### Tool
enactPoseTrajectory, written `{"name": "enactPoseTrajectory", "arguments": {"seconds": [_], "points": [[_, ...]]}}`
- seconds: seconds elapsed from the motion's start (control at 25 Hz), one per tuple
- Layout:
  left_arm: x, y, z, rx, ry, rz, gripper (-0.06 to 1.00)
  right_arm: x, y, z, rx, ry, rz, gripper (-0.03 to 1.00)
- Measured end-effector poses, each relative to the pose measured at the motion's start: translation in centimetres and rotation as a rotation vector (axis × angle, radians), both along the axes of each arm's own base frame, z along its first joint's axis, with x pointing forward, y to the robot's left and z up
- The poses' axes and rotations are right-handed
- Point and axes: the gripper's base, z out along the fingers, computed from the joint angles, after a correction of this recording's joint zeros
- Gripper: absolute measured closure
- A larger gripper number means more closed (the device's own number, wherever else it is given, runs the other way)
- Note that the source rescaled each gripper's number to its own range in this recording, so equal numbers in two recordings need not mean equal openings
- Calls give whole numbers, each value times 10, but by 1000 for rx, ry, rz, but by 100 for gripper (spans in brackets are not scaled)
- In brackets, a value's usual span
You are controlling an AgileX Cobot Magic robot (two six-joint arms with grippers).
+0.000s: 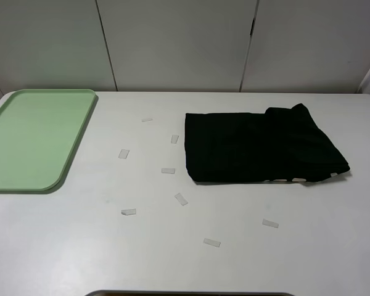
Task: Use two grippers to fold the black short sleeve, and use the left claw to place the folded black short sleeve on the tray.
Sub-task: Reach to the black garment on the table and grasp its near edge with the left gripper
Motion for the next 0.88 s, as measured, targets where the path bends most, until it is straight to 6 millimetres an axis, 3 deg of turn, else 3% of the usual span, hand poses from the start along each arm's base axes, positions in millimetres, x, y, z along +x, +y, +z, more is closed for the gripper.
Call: {"name": "enactPoseTrajectory", "arguments": {"seconds": [0.88], "points": [[0, 0, 0, 2, -1, 2, 3, 0, 0, 0, 1, 0, 0, -3]]}}
